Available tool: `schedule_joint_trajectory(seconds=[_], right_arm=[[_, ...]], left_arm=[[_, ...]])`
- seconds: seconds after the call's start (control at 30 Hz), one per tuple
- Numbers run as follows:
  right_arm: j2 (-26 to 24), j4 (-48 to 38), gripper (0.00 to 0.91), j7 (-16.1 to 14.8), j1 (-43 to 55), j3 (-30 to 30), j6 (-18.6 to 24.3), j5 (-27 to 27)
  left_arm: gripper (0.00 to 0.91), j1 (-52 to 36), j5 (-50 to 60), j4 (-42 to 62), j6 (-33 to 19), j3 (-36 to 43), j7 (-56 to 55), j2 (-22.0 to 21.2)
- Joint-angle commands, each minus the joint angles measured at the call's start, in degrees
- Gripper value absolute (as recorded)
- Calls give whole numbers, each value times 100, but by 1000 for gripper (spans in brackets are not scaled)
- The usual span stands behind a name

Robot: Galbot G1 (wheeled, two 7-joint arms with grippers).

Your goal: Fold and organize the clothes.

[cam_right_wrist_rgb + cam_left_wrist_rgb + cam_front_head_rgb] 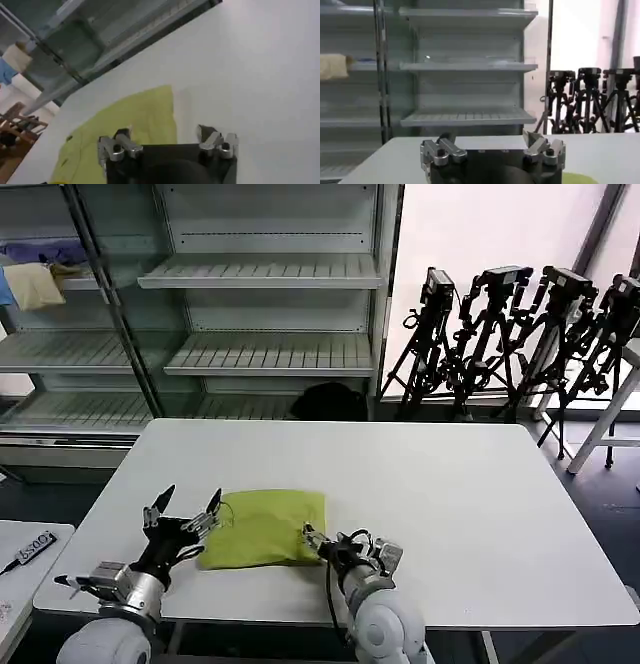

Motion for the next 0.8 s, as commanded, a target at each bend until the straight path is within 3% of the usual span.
schedule_joint_trajectory(seconds=[0.03,0.07,0.1,0.3,0.43,0.53,0.57,0.67,0.8], right_arm=[[103,-311,846,339,248,-132,-20,302],[107,-331,826,336,264,-125,-21,306],[101,-349,665,334,279,-124,-21,323],[97,-411,645,320,311,-97,-23,378],[115,-421,564,315,310,-121,-24,378],[128,-417,363,316,308,-135,-24,376],[130,-404,222,316,307,-133,-23,376],[126,-355,0,324,295,-127,-22,381],[113,-319,0,335,275,-94,-22,400]], left_arm=[[907,131,-66,-6,-62,-124,-22,0],[907,140,-67,-2,-74,-125,-26,0],[907,150,-68,3,-81,-123,-32,-3],[907,161,-65,20,-102,-97,-69,-42],[907,167,-62,-2,-102,-99,-84,-59],[907,177,-61,-26,-101,-103,-105,-68],[907,180,-61,-30,-104,-106,-110,-70],[907,194,-61,-33,-107,-106,-130,-75],[907,190,-55,-31,-106,-92,-175,-97]])
